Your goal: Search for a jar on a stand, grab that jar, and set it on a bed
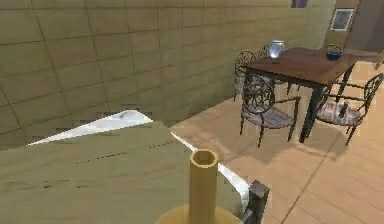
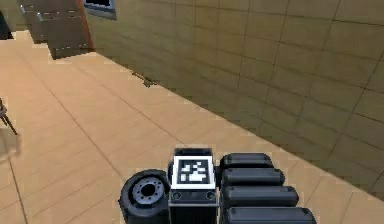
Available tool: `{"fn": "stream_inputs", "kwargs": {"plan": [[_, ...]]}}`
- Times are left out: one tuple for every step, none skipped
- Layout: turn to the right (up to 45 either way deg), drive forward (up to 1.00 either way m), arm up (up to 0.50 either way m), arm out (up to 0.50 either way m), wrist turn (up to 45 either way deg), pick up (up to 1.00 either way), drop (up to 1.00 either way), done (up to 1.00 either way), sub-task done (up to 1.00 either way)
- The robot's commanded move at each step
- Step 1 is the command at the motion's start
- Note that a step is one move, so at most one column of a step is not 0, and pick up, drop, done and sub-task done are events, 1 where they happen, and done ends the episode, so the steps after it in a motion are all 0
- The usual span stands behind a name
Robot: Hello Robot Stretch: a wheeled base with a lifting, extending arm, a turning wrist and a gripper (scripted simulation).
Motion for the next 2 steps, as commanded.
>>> {"fn": "stream_inputs", "kwargs": {"plan": [[45.0, 0.00, 0.00, 0.00, 0.0, 0.00, 0.00, 0.00, 0.00], [45.0, 0.00, 0.00, 0.00, 0.0, 0.00, 0.00, 0.00, 0.00]]}}
